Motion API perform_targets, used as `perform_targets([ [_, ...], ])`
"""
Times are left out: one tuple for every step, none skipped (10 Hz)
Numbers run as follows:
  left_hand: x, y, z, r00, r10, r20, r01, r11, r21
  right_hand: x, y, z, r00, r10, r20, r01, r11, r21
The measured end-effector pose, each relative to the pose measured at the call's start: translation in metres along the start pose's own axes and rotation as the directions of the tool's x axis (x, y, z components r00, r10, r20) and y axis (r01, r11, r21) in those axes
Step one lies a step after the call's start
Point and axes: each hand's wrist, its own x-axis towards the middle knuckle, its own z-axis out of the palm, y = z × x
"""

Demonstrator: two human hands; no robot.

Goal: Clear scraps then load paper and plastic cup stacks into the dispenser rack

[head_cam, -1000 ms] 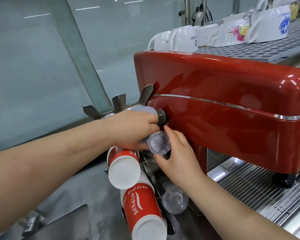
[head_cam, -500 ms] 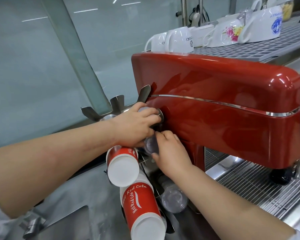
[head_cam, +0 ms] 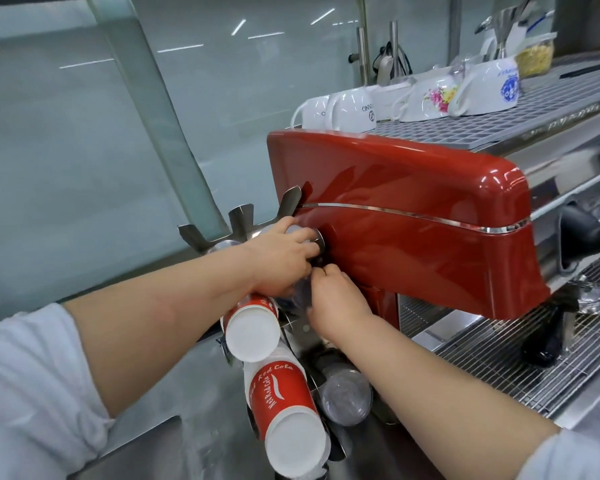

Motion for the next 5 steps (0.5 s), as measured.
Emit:
perform_targets([
  [-0.007, 0.001, -0.012, 0.999, -0.012, 0.048, 0.014, 0.999, -0.035, -0.001, -0.003, -0.013, 0.997, 0.016, 0.079, -0.012, 0.999, -0.049],
  [-0.021, 0.001, -0.026, 0.995, -0.04, 0.087, 0.042, 0.999, -0.029, -0.003, -0.009, -0.029, 0.981, 0.005, 0.195, 0.018, 0.993, -0.116],
  [-0.04, 0.0, -0.044, 0.982, -0.088, 0.164, 0.11, 0.985, -0.135, -0.004, -0.024, -0.051, 0.932, -0.053, 0.358, 0.148, 0.958, -0.244],
  [-0.061, -0.004, -0.063, 0.928, -0.158, 0.336, 0.257, 0.927, -0.274, -0.005, -0.041, -0.076, 0.874, -0.017, 0.486, 0.229, 0.896, -0.38],
  [-0.08, -0.018, -0.073, 0.87, -0.246, 0.427, 0.404, 0.852, -0.332, 0.0, -0.056, -0.099, 0.846, -0.008, 0.534, 0.279, 0.859, -0.429],
])
